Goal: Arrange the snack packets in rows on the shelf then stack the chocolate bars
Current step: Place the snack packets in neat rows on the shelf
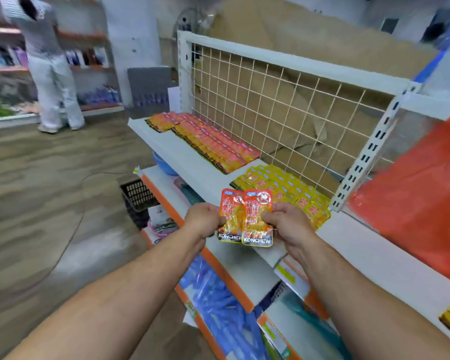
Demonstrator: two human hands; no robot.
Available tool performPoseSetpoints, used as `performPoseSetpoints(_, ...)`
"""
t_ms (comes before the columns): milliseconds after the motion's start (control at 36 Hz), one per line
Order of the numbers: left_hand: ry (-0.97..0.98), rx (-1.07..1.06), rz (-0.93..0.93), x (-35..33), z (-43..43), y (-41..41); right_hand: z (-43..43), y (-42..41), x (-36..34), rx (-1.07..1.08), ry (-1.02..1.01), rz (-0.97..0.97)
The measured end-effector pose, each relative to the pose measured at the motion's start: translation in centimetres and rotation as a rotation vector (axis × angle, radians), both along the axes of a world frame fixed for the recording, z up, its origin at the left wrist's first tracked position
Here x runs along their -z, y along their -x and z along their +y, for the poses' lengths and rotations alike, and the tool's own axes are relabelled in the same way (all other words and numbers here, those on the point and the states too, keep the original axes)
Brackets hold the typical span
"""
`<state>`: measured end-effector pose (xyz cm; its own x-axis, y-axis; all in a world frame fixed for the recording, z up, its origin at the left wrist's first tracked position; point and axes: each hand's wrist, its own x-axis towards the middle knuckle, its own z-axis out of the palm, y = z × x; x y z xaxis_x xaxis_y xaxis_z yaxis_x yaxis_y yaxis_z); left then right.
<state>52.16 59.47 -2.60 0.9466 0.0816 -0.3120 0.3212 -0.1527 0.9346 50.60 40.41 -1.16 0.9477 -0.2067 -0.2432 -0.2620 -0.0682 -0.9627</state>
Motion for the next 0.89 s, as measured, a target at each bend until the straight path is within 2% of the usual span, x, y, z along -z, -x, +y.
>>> performPoseSetpoints(250, 0.013, -0.143, -0.027, -1.5, 4.5, -8.6, 4.0, -12.2, 0.2, -0.135, -0.013, -0.003)
performPoseSetpoints(556, 0.010, -0.255, -0.005, -0.1, 12.6, -16.2, 11.4, -21.3, 0.5, -0.229, 0.007, -0.006)
performPoseSetpoints(889, 0.127, -0.213, 0.012, 1.2, 24.5, -27.0, 23.5, -30.0, 0.2, -0.149, -0.036, -0.020)
